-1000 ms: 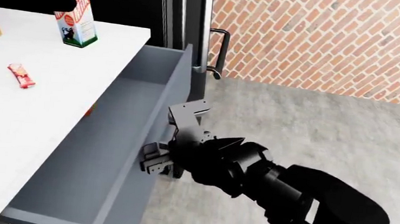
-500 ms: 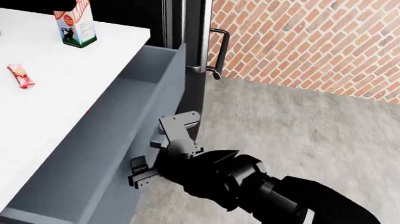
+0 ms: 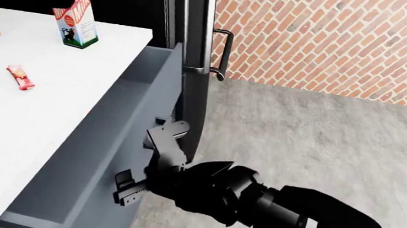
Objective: Close the right drawer.
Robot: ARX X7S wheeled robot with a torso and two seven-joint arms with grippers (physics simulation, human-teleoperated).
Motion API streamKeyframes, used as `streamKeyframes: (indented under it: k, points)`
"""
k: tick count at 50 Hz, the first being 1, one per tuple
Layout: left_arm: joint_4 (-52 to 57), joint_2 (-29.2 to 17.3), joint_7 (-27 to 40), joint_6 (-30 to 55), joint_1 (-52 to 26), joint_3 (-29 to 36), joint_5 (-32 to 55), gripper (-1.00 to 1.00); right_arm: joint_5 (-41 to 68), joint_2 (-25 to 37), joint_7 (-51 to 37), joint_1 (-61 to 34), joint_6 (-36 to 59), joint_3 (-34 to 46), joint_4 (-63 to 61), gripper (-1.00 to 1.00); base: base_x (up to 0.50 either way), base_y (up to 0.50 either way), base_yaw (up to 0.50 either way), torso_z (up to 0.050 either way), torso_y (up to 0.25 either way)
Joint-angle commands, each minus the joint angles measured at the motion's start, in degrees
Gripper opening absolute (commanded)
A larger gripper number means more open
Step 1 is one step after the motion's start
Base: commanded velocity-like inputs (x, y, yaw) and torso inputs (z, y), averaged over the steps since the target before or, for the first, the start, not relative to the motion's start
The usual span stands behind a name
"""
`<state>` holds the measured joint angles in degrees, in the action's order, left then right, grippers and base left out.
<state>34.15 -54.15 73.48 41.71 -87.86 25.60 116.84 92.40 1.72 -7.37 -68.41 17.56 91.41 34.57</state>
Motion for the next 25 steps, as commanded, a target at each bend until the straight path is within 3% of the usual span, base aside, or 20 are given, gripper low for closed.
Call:
streamKeyframes:
  k: [1,25]
  points:
    - [0.0,-0.2,0.0,-0.2,-0.2,0.0,0.2,1.0,2.7,-1.7,3.5,0.9,-0.9,-1.2,-3.7,1.0,0.0,0.0,0.0,0.0,0.0]
    - [0.0,-0.5,-0.2,-0.5,-0.4,0.2,0.3,1.0,2.4,-1.7,4.7,0.0,-2.3,-1.2,-4.6,1.0,0.0,0.0,0.0,0.0,0.0]
